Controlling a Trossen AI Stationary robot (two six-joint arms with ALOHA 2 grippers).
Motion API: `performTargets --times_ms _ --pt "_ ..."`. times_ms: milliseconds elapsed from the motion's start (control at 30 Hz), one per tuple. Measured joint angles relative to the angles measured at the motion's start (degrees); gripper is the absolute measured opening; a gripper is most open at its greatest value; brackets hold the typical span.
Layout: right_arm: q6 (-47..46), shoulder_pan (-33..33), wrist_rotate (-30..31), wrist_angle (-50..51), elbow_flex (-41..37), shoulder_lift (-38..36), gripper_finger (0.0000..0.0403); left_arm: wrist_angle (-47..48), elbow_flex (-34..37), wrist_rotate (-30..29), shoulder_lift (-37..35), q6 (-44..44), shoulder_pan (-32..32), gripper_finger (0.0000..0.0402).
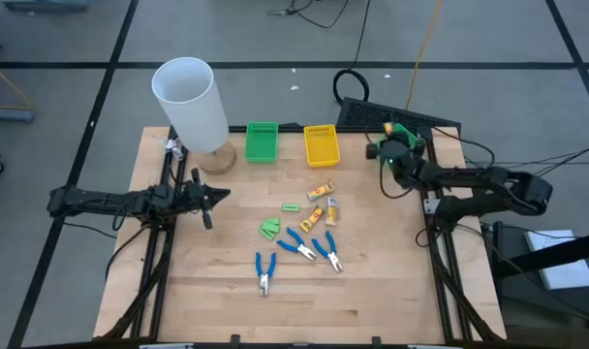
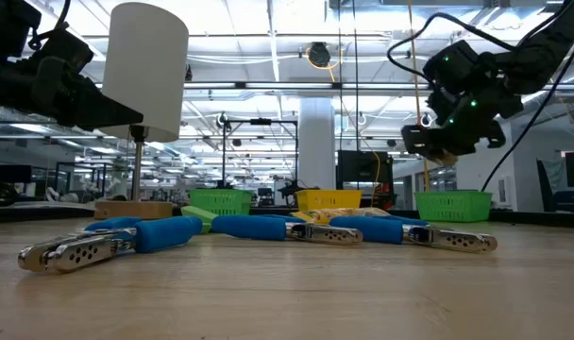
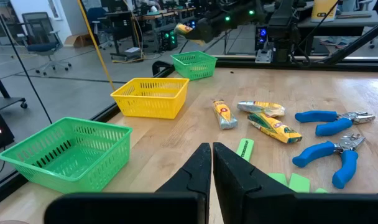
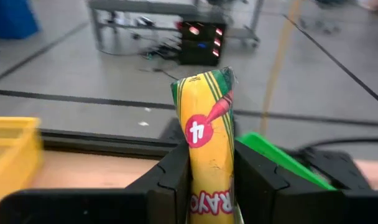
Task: Pick & Place School Supplies
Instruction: Put the yellow crayon box into the right green bin
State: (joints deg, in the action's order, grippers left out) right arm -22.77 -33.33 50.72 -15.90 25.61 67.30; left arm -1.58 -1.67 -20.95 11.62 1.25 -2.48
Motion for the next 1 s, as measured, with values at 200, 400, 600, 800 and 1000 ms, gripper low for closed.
performTargets --times_ms 200,400,600,800,1000 --pt "-2.6 -4.7 -6.4 5.1 -0.1 -1.3 0.0093 0.0 0.0 0.0 0.0 0.0 0.0 0.0021" --pt "-2.6 -8.8 -7.5 3.1 -2.5 -1.3 0.0093 0.0 0.0 0.0 0.0 0.0 0.0 0.0021" --pt "-1.6 -12.1 -11.8 -7.2 -7.4 -1.3 0.0093 0.0 0.0 0.0 0.0 0.0 0.0 0.0021" --pt "-0.4 -13.5 -15.0 -13.7 -9.7 -1.3 0.0097 0.0 0.0 0.0 0.0 0.0 0.0 0.0021" --pt "0.3 -13.9 -16.7 -13.7 -9.7 -0.4 0.0136 0.0 0.0 0.0 0.0 0.0 0.0 0.0021"
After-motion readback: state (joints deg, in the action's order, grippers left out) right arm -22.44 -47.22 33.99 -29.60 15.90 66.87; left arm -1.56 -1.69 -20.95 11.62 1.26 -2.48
